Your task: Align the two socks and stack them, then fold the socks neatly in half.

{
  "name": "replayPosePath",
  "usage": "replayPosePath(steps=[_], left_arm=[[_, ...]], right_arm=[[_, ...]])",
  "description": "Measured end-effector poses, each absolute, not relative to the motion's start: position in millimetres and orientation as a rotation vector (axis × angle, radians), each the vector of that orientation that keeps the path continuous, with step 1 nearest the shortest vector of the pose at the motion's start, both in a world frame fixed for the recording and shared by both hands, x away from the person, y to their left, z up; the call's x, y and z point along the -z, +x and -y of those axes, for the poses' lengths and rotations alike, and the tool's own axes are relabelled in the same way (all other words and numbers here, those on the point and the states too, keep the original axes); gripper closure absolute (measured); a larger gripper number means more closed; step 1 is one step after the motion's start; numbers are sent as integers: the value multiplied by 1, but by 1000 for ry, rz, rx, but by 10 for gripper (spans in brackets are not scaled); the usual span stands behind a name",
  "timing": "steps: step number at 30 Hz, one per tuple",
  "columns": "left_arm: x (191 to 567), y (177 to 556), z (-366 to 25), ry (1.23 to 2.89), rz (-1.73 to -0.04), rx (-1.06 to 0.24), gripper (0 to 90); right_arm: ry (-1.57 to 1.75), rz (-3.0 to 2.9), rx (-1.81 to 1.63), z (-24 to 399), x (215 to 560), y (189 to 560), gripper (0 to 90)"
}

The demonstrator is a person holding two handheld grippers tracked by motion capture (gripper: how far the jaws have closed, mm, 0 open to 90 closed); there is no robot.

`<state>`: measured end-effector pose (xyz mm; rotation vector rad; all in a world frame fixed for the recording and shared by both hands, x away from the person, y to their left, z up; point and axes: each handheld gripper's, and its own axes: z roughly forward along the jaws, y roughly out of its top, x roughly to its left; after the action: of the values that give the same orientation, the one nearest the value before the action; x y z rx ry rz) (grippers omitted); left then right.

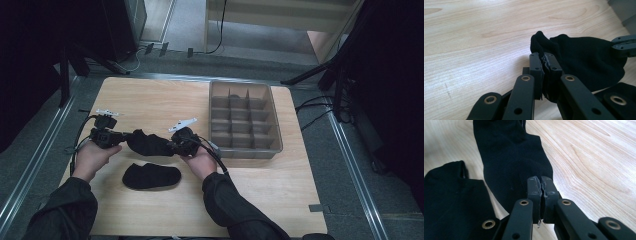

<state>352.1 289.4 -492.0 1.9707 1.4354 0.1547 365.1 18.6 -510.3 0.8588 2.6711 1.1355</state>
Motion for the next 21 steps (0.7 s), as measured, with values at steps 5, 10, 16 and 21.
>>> replayPosePath(steps=[5,10,16,21], left_arm=[[484,344,-291,1948,-1429,-161,855],[477,330,-290,1930,-1432,-154,855],[471,319,-290,1904,-1456,-165,858],[467,309,-288,1906,-1447,-172,858]], right_arm=[[824,-2681,-1140,-17,503,363,871],[778,-2720,-1139,-13,493,358,871],[762,-2730,-1155,-9,488,357,870],[742,-2738,-1152,-6,483,353,870]])
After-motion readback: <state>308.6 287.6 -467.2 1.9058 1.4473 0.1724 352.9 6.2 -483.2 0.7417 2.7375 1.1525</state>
